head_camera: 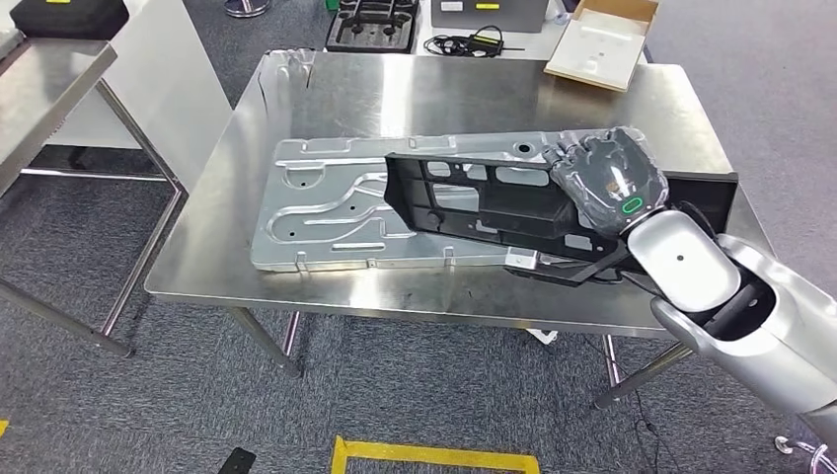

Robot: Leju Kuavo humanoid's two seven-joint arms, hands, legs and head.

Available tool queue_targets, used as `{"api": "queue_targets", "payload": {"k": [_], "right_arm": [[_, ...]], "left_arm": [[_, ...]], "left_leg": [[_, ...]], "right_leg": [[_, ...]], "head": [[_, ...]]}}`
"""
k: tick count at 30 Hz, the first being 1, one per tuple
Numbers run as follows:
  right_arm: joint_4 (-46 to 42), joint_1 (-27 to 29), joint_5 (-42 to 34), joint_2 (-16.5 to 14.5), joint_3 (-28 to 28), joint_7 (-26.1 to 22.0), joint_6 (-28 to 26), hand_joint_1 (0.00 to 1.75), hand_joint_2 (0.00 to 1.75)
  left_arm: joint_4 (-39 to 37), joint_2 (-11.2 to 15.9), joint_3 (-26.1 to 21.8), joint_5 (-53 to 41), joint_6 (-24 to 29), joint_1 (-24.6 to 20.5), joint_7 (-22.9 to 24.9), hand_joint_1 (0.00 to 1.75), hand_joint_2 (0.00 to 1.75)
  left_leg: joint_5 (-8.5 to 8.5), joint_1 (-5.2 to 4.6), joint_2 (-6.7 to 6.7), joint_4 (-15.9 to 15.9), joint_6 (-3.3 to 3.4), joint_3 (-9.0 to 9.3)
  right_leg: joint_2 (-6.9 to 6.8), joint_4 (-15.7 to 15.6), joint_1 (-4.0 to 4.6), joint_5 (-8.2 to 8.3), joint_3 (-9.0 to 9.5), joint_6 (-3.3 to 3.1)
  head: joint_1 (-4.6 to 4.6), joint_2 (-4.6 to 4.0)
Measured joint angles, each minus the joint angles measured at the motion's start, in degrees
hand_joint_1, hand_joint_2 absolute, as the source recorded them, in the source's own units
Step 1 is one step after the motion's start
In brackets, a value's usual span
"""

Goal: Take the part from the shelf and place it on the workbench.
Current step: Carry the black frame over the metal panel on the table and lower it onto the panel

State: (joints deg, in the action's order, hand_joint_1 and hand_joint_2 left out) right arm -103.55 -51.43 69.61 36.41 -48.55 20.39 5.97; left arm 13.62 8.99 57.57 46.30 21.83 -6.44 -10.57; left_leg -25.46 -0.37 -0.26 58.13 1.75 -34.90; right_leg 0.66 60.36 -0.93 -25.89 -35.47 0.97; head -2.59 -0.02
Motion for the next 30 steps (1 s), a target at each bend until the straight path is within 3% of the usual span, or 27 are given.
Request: {"api": "queue_targets", "payload": {"k": [2, 4, 5, 6, 7, 9, 11, 16, 19, 21, 22, 23, 25, 27, 30], "right_arm": [[-0.1, 0.0, 0.0, 0.4, 0.2, 0.3, 0.0, 1.75, 1.75], [-0.2, 0.1, 0.0, 0.7, 0.4, 0.5, 0.1, 1.75, 1.75], [-0.2, 0.3, 0.0, 0.8, 0.5, 0.5, 0.1, 1.75, 1.75], [-0.2, 0.4, 0.0, 0.9, 0.5, 0.5, 0.1, 1.75, 1.75], [-0.2, 0.6, 0.0, 1.0, 0.5, 0.5, 0.2, 1.75, 1.75], [-0.3, 0.6, 0.0, 1.1, 0.6, 0.5, 0.2, 1.75, 1.75], [-0.4, 0.6, 0.0, 1.2, 0.7, 0.6, 0.2, 1.75, 1.75], [-0.6, 0.7, 0.0, 1.4, 0.9, 0.6, 0.1, 1.75, 1.75], [-0.6, 0.7, 0.0, 1.4, 1.1, 0.6, 0.1, 1.75, 1.75], [-0.6, 0.8, 0.0, 1.4, 1.1, 0.6, 0.1, 1.75, 1.75], [-0.6, 0.8, 0.0, 1.4, 1.1, 0.6, 0.1, 1.75, 1.75], [-0.6, 0.8, 0.0, 1.4, 1.1, 0.6, 0.1, 1.75, 1.75], [-0.6, 0.8, 0.0, 1.4, 1.1, 0.6, 0.0, 1.75, 1.75], [-0.6, 0.8, 0.0, 1.4, 1.1, 0.6, -0.1, 1.75, 1.75], [-0.6, 1.2, -0.2, 1.4, 1.1, 0.7, -0.4, 1.75, 1.75]], "left_arm": [[0.0, 0.0, 0.0, 0.0, 0.0, 0.0, 0.0, 0.0, 1.75], [0.0, 0.0, 0.0, 0.0, 0.0, 0.0, -0.1, 0.0, 1.75], [0.0, 0.0, 0.0, 0.0, 0.0, 0.0, -0.1, 0.0, 1.75], [0.0, 0.0, 0.0, 0.1, 0.0, 0.0, -0.1, 0.0, 1.75], [0.0, 0.0, 0.0, 0.1, 0.0, 0.0, -0.1, 0.0, 1.75], [0.0, -0.1, 0.0, 0.1, 0.0, 0.0, -0.1, 0.0, 1.75], [0.0, -0.1, 0.0, 0.1, 0.0, 0.0, -0.2, 0.0, 1.75], [0.0, 0.0, 0.0, 0.2, 0.0, 0.0, -0.3, 0.0, 1.75], [0.0, 0.0, 0.0, 0.2, 0.0, 0.0, -0.3, 0.0, 1.75], [0.0, -0.1, 0.0, 0.3, -0.1, 0.1, -0.3, 0.0, 1.75], [0.0, -0.1, 0.0, 0.3, -0.1, 0.2, -0.3, 0.0, 1.75], [0.1, -0.1, 0.0, 0.3, -0.2, 0.2, -0.3, 0.0, 1.75], [0.1, 0.0, 0.0, 0.3, -0.2, 0.2, -0.3, 0.0, 1.75], [0.1, 0.0, 0.0, 0.3, -0.2, 0.1, -0.3, 0.0, 1.75], [0.1, 0.0, 0.1, 0.3, -0.2, 0.0, -0.3, 0.0, 1.75]], "left_leg": [[0.29, 0.27, 0.14, -0.8, 0.6, 0.69], [0.16, 0.2, 0.19, -0.9, 0.99, 0.85], [0.05, 0.19, 0.19, -0.8, 1.08, 0.85], [-0.1, 0.2, 0.19, -0.7, 1.09, 0.88], [-0.31, 0.24, 0.16, -0.4, 1.02, 0.93], [-1.02, 0.36, 0.06, 0.4, 0.61, 1.01], [-1.76, 0.21, -0.09, 1.4, 0.0, 0.77], [-3.19, 0.15, -0.06, 3.0, -1.18, 0.1], [-7.3, 0.42, -0.01, 12.2, -2.02, -4.5], [-8.05, 0.52, -0.01, 17.2, -2.18, -7.68], [-6.75, 0.52, -0.01, 16.7, -2.1, -7.89], [-4.64, 0.51, -0.01, 14.2, -1.91, -7.11], [-0.52, 0.34, -0.03, 6.7, -1.26, -3.97], [0.43, -0.02, -0.02, 2.2, -0.7, -1.93], [0.01, -0.09, 0.06, 0.8, -0.17, -1.0]], "right_leg": [[-0.18, 3.4, 0.07, -2.04, -1.46, 0.39], [-0.25, 10.3, 0.0, -5.24, -4.99, 0.58], [-0.26, 13.3, -0.06, -6.16, -6.65, 0.68], [-0.28, 14.6, -0.15, -6.0, -7.54, 0.78], [-0.32, 13.7, -0.27, -4.72, -7.31, 0.88], [-0.4, 7.1, -0.49, -0.92, -4.3, 1.03], [-0.36, 1.9, -0.45, 0.7, -1.73, 0.75], [-0.09, 0.8, -0.45, 0.31, -1.07, -0.82], [-0.14, 0.7, -0.54, -0.05, -0.57, -1.46], [-0.1, 0.7, -0.47, -0.38, -0.25, -1.62], [-0.06, 0.7, -0.44, -0.59, 0.01, -1.62], [-0.02, 0.7, -0.42, -0.8, 0.35, -1.57], [0.04, 0.7, -0.32, -1.28, 1.0, -1.36], [0.13, 0.5, -0.28, -1.53, 1.2, -0.94], [0.14, 0.0, -0.32, -1.7, 1.51, -0.01]], "head": [[0.13, 0.0], [0.19, 0.0], [0.17, 0.0], [0.18, 0.0], [0.17, 0.0], [0.18, 0.0], [0.17, 0.0], [0.04, 0.01], [-0.21, 0.0], [-0.2, 0.0], [-0.21, 0.0], [-0.2, 0.0], [-0.19, 0.0], [-0.15, 0.0], [-0.13, 0.0]]}}
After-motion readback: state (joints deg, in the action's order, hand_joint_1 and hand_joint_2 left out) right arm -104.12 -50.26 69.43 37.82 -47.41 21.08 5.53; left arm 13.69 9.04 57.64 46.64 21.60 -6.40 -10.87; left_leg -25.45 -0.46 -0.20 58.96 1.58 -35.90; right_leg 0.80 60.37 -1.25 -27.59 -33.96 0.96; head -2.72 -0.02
